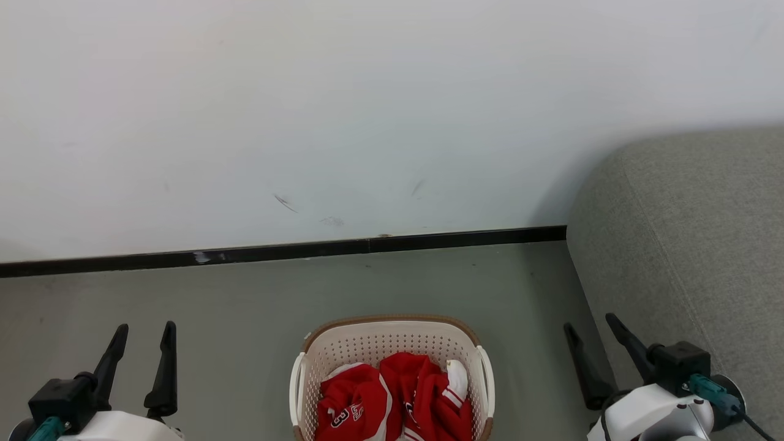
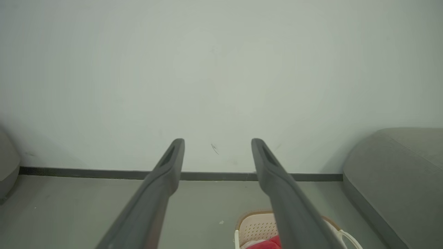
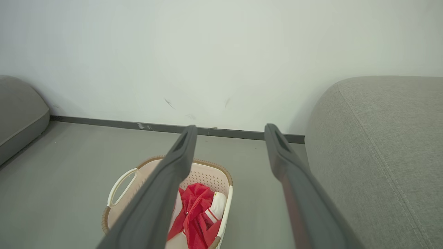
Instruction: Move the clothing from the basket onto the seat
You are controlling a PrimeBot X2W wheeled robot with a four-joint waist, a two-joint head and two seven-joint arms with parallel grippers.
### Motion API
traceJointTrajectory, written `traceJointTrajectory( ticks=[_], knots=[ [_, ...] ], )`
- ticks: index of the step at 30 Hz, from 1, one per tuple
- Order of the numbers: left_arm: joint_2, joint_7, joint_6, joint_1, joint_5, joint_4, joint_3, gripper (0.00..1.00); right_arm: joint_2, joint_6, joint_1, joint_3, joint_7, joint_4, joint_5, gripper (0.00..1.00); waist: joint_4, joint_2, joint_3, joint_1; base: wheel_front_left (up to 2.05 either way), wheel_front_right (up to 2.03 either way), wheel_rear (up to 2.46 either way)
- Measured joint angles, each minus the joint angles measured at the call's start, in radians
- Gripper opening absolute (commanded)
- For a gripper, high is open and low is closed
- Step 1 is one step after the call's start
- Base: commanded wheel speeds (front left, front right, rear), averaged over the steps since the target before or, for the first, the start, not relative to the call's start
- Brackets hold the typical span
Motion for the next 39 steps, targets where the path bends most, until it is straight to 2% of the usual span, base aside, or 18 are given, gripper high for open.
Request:
traceJointTrajectory(
  ticks=[6,30,39],
  knots=[
    [-0.009,-0.001,0.000,0.002,0.031,0.000,0.007,1.00,0.006,0.000,0.000,-0.006,-0.004,0.002,-0.024,1.00,-0.003,0.0000,-0.004,0.0000,0.00,0.00,0.00],
    [-0.025,-0.001,0.000,0.008,0.041,-0.001,0.021,1.00,0.015,0.000,0.000,-0.040,-0.004,0.001,-0.034,1.00,-0.022,0.0000,0.000,-0.0002,0.00,0.00,0.00],
    [-0.025,-0.001,0.000,0.009,0.041,0.012,-0.025,1.00,0.021,0.000,0.005,-0.070,-0.004,-0.006,-0.043,1.00,-0.034,0.0000,0.010,-0.0002,0.00,0.00,0.00]
  ],
)
